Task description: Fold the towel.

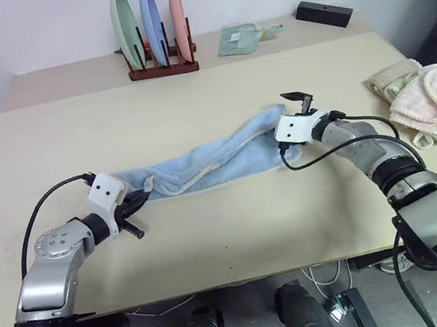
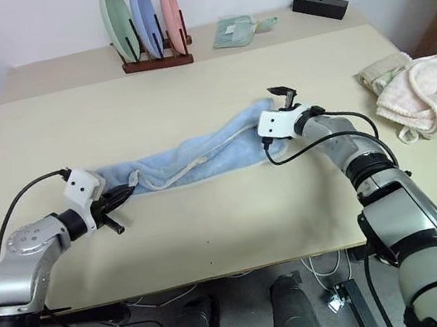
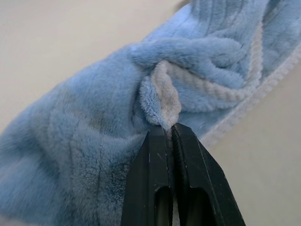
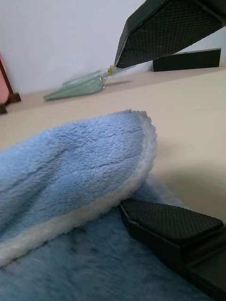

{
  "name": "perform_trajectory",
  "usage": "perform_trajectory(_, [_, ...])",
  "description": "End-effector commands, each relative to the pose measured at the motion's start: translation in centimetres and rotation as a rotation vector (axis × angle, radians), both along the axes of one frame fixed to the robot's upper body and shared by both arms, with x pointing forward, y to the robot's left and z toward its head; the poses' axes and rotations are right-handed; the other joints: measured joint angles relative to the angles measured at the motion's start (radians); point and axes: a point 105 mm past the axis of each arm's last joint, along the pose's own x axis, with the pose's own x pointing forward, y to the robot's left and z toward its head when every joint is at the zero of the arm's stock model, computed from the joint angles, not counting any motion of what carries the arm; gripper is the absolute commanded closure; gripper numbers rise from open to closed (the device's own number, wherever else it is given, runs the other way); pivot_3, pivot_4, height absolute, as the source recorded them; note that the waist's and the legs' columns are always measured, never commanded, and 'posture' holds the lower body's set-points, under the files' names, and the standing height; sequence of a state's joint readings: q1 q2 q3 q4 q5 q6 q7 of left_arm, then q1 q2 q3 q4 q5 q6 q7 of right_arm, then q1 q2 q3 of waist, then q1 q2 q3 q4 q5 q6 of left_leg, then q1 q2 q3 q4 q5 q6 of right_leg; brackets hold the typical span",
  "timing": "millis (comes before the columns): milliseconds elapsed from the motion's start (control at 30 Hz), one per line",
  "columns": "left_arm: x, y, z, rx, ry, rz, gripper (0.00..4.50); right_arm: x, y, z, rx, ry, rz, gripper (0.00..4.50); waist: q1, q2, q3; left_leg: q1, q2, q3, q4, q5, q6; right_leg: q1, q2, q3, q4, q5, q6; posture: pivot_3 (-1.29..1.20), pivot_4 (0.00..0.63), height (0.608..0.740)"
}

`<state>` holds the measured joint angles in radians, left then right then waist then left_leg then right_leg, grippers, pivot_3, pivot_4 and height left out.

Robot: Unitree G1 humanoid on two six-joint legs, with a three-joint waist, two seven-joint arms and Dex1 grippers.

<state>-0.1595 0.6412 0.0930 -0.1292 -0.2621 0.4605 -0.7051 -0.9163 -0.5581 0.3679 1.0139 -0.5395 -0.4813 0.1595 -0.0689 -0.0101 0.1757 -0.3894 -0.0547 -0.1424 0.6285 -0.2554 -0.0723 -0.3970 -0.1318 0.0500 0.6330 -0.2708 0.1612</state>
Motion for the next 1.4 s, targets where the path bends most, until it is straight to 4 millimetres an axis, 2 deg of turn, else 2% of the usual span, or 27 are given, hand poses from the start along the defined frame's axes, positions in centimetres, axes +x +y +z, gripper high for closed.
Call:
perform_trajectory(33, [0.1,-0.5,1.3,0.011,-0.063,-0.016,4.48,0.5,0.5,2.2,0.027,-0.078,0.011,0.0,0.0,0.0,0.0,0.0,0.0,0.0,0.0,0.0,0.0,0.0,0.0,0.0,0.0,0.0,0.0,0.0,0.15,0.74])
perform_trajectory(133, [0.0,-0.5,1.1,0.01,-0.063,-0.016,4.48,0.4,0.7,2.0,0.03,-0.077,0.023,0.0,0.0,0.0,0.0,0.0,0.0,0.0,0.0,0.0,0.0,0.0,0.0,0.0,0.0,0.0,0.0,0.0,0.15,0.74])
perform_trajectory(233, [0.0,-0.6,1.0,0.009,-0.063,-0.015,4.5,0.2,0.9,1.4,0.01,-0.057,0.043,0.8,0.0,0.0,0.0,0.0,0.0,0.0,0.0,0.0,0.0,0.0,0.0,0.0,0.0,0.0,0.0,0.0,0.15,0.74])
perform_trajectory(367, [-0.1,-0.8,0.8,0.009,-0.062,-0.018,4.5,0.2,0.9,0.9,-0.025,-0.048,0.049,2.71,0.0,0.0,0.0,0.0,0.0,0.0,0.0,0.0,0.0,0.0,0.0,0.0,0.0,0.0,0.0,0.0,0.15,0.74])
perform_trajectory(467, [-0.1,-0.8,0.8,0.009,-0.063,-0.018,4.5,0.3,0.9,1.0,-0.03,-0.056,0.044,4.38,0.0,0.0,0.0,0.0,0.0,0.0,0.0,0.0,0.0,0.0,0.0,0.0,0.0,0.0,0.0,0.0,0.15,0.74])
perform_trajectory(667, [0.1,-0.6,1.1,0.011,-0.082,-0.009,4.5,0.0,0.5,1.4,-0.015,-0.084,0.054,4.45,-0.001,0.0,0.0,0.0,0.0,0.0,0.0,0.0,0.0,0.0,0.0,0.0,0.001,0.0,0.0,0.0,0.15,0.74])
perform_trajectory(867, [0.8,-0.3,3.1,-0.012,-0.16,0.022,4.5,-1.5,-1.3,2.8,0.013,-0.126,0.069,4.45,0.008,0.0,0.0,0.0,0.0,0.0,0.0,0.0,0.0,0.0,0.0,0.0,0.001,0.0,0.0,0.0,0.15,0.74])
perform_trajectory(967, [0.5,-0.8,4.0,-0.025,-0.183,0.001,4.5,-4.3,-2.3,2.7,0.031,-0.085,0.118,4.45,0.018,0.0,0.0,0.0,0.0,0.0,0.0,0.0,0.0,0.0,0.0,0.0,0.0,0.0,0.0,0.0,0.15,0.74])
perform_trajectory(1000, [0.4,-1.0,4.0,-0.028,-0.184,-0.009,4.5,-6.0,-2.5,2.1,0.032,-0.041,0.143,4.45,0.021,0.0,0.0,-0.001,0.0,0.0,0.0,0.0,0.0,0.0,0.0,0.0,0.0,0.0,0.0,0.0,0.15,0.74])
perform_trajectory(1067, [0.3,-1.4,3.8,-0.029,-0.179,-0.021,4.5,-8.6,-2.5,1.2,0.03,0.042,0.179,4.45,0.029,0.0,0.0,-0.001,0.0,0.0,0.0,0.0,0.0,0.0,0.0,0.0,0.0,0.0,0.001,0.0,0.15,0.74])
perform_trajectory(1200, [0.3,-2.2,3.0,-0.013,-0.157,-0.057,4.5,-12.3,-1.8,-0.7,0.027,0.215,0.206,4.45,0.021,0.001,0.0,0.0,0.0,0.001,0.002,-0.001,0.001,0.001,0.0,0.001,0.0,-0.001,0.001,0.0,0.15,0.74])
perform_trajectory(1267, [0.3,-2.4,2.9,-0.01,-0.152,-0.069,4.5,-13.2,-1.6,-1.2,0.021,0.264,0.203,4.45,0.024,0.0,0.0,0.001,0.0,0.001,0.002,-0.001,0.001,0.002,0.0,0.001,0.0,-0.001,0.001,0.0,0.15,0.74])
perform_trajectory(1333, [0.5,-2.8,2.8,-0.006,-0.149,-0.087,4.5,-13.1,-1.9,-1.3,0.035,0.254,0.159,4.45,0.026,0.0,0.0,0.003,0.0,0.001,0.003,0.0,0.001,0.005,0.0,0.001,0.0,0.0,0.001,0.0,0.15,0.74])
perform_trajectory(1400, [0.6,-3.0,2.7,-0.002,-0.146,-0.101,4.5,-12.8,-2.3,-1.4,0.032,0.244,0.123,3.92,0.029,0.0,0.0,0.004,0.0,0.001,0.004,0.0,0.002,0.007,0.0,0.001,0.0,0.0,0.0,0.0,0.15,0.74])
